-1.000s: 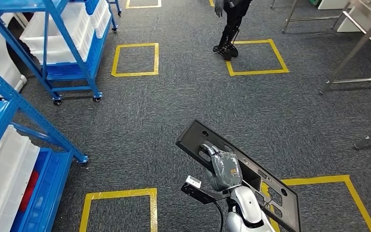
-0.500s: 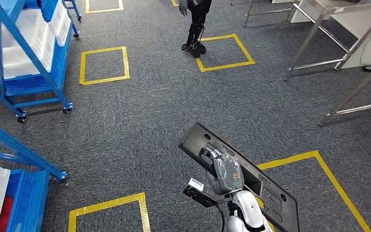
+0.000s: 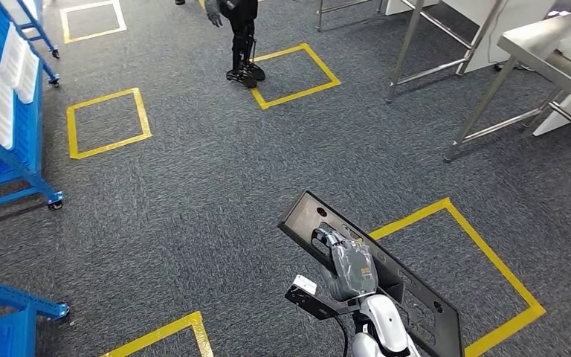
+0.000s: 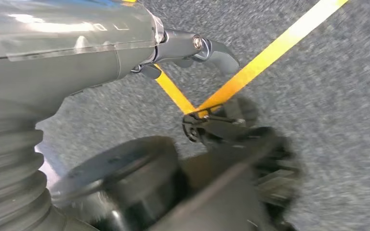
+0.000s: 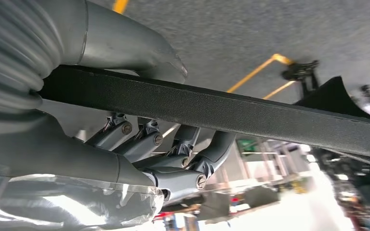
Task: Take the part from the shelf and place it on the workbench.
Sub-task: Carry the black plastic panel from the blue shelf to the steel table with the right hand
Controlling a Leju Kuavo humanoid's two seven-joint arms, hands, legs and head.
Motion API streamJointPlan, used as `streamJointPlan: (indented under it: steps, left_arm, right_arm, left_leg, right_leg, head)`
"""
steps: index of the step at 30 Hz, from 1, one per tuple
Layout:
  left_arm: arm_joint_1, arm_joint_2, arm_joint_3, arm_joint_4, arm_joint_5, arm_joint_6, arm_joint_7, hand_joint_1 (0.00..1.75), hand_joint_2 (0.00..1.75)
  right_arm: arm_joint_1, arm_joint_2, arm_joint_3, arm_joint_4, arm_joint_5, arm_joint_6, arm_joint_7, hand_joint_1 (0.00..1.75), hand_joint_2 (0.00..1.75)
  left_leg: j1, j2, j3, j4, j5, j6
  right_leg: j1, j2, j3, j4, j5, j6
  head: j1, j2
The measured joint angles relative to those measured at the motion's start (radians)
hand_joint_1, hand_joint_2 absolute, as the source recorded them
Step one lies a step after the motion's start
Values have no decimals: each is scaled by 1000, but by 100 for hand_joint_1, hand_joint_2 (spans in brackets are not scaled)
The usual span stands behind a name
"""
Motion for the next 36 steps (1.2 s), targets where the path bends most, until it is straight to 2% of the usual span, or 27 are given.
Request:
streamJointPlan:
  steps: [1,2,3,4,5,7,9,10,11,13,15,16,17,18,20,22,24,25,26,27,29,30,31,32,33,35,36]
  left_arm:
    - [2,3,-1,0,-6,1,5,0,175]
    - [2,6,-2,0,-13,2,10,0,175]
    - [2,10,-4,0,-21,2,15,0,175]
    - [2,15,-6,0,-29,3,20,0,175]
    - [3,20,-8,0,-37,5,26,0,175]
    - [5,27,-16,0,-56,10,37,0,175]
    - [8,30,-29,0,-73,16,46,0,175]
    - [9,31,-37,0,-80,18,49,0,175]
    - [10,31,-44,0,-85,18,50,0,175]
    - [16,31,-53,0,-86,21,50,0,175]
    - [24,31,-57,0,-78,26,43,0,175]
    - [28,32,-57,0,-73,28,37,0,175]
    - [29,32,-57,0,-68,29,32,0,175]
    - [29,31,-57,0,-66,30,28,0,175]
    - [29,31,-57,0,-65,32,25,0,175]
    - [29,31,-57,0,-65,35,26,0,175]
    - [27,31,-58,0,-69,39,26,0,175]
    - [26,30,-59,0,-74,41,26,0,175]
    - [24,30,-61,0,-79,44,26,0,175]
    - [23,30,-64,0,-86,46,25,0,175]
    - [24,29,-70,0,-94,48,24,0,175]
    - [25,29,-72,0,-96,48,23,0,175]
    - [24,29,-73,0,-97,48,22,0,175]
    - [22,29,-74,0,-98,49,21,0,175]
    - [21,29,-76,0,-100,50,20,0,175]
    - [21,30,-81,0,-104,51,18,0,175]
    - [22,30,-83,0,-106,51,15,0,175]
  right_arm:
    - [6,0,0,-2,3,3,3,175,175]
    - [12,0,0,-6,7,7,7,175,175]
    - [17,0,0,-10,11,12,10,175,175]
    - [20,1,0,-15,14,16,13,175,175]
    - [22,2,0,-18,16,18,15,175,175]
    - [26,4,1,-21,18,23,16,175,175]
    - [31,5,1,-23,18,27,16,175,175]
    - [32,5,2,-23,18,29,16,175,175]
    - [29,5,3,-24,19,30,16,175,175]
    - [21,5,5,-25,18,32,15,175,175]
    - [17,5,9,-24,17,35,15,175,175]
    - [17,4,10,-23,16,36,15,175,175]
    - [17,4,10,-22,15,38,15,175,175]
    - [15,4,10,-22,14,39,15,175,175]
    - [8,3,11,-22,13,40,15,175,175]
    - [-1,3,12,-21,7,41,15,175,175]
    - [-4,1,13,-21,-3,40,15,175,175]
    - [-4,1,13,-22,-7,39,14,175,175]
    - [-4,0,13,-22,-9,38,13,175,175]
    - [-5,0,13,-23,-10,36,13,175,175]
    - [-5,0,15,-24,-10,34,12,175,175]
    - [-3,0,16,-25,-10,34,12,175,175]
    - [-2,-1,16,-25,-10,34,13,175,175]
    - [-1,-1,16,-25,-10,34,13,175,175]
    - [-2,-1,17,-25,-10,35,14,175,175]
    - [-4,0,17,-25,-9,35,18,175,175]
    - [-6,0,17,-25,-9,36,20,175,175]
  left_leg:
    - [0,-1,-7,4,15,1]
    - [0,-4,5,-34,48,3]
    - [0,-16,31,-99,91,6]
    - [1,-42,59,-170,126,12]
    - [3,-65,84,-230,148,15]
    - [2,-92,104,-280,155,22]
    - [4,-72,109,-290,158,30]
    - [7,-60,112,-296,161,36]
    - [10,-47,115,-303,165,41]
    - [9,-20,117,-310,166,47]
    - [7,9,118,-309,163,48]
    - [7,23,118,-308,161,47]
    - [7,35,119,-306,159,46]
    - [7,46,121,-305,156,43]
    - [3,65,128,-302,149,35]
    - [-3,82,132,-299,142,24]
    - [-5,100,137,-298,137,13]
    - [-3,95,139,-294,131,7]
    - [-1,79,133,-275,116,2]
    - [2,55,117,-235,91,-2]
    - [3,11,55,-101,25,-5]
    - [3,5,23,-38,3,-5]
    - [3,2,3,-2,0,-4]
    - [3,0,1,-7,19,-1]
    - [2,-4,16,-48,53,3]
    - [3,-43,70,-184,127,15]
    - [3,-64,92,-237,144,19]
  right_leg:
    - [1,16,1,1,0,0]
    - [1,31,2,1,-1,1]
    - [1,45,3,3,-1,2]
    - [1,59,3,5,-2,4]
    - [1,72,1,8,-3,8]
    - [-3,94,-7,11,-2,20]
    - [-6,111,-13,8,2,34]
    - [-4,99,-16,13,-3,39]
    - [-1,72,-27,35,-19,44]
    - [0,3,-79,142,-79,51]
    - [-4,-23,-140,264,-127,58]
    - [-6,-27,-149,284,-125,61]
    - [-8,-32,-137,264,-106,62]
    - [-8,-41,-106,208,-74,62]
    - [-4,-84,-32,71,-23,54]
    - [3,-106,-1,10,-12,40]
    - [5,-85,-4,8,-13,27]
    - [3,-75,-3,6,-12,21]
    - [1,-63,-1,4,-11,15]
    - [-1,-52,0,3,-9,9]
    - [-2,-29,1,3,-9,1]
    - [0,-16,1,3,-9,-1]
    - [1,-2,2,5,-10,-2]
    - [3,13,3,7,-10,-2]
    - [4,28,4,8,-11,-2]
    - [5,56,5,13,-14,2]
    - [4,69,3,15,-14,6]
  head:
    - [0,0]
    - [0,0]
    - [0,0]
    - [0,0]
    - [0,0]
    - [0,0]
    - [0,0]
    - [0,0]
    - [0,0]
    - [0,0]
    - [0,0]
    - [0,0]
    - [0,0]
    - [0,0]
    - [0,0]
    - [0,0]
    - [0,0]
    - [0,0]
    - [0,0]
    - [0,0]
    - [0,0]
    - [0,0]
    - [0,0]
    - [0,0]
    - [0,0]
    - [0,0]
    - [0,0]
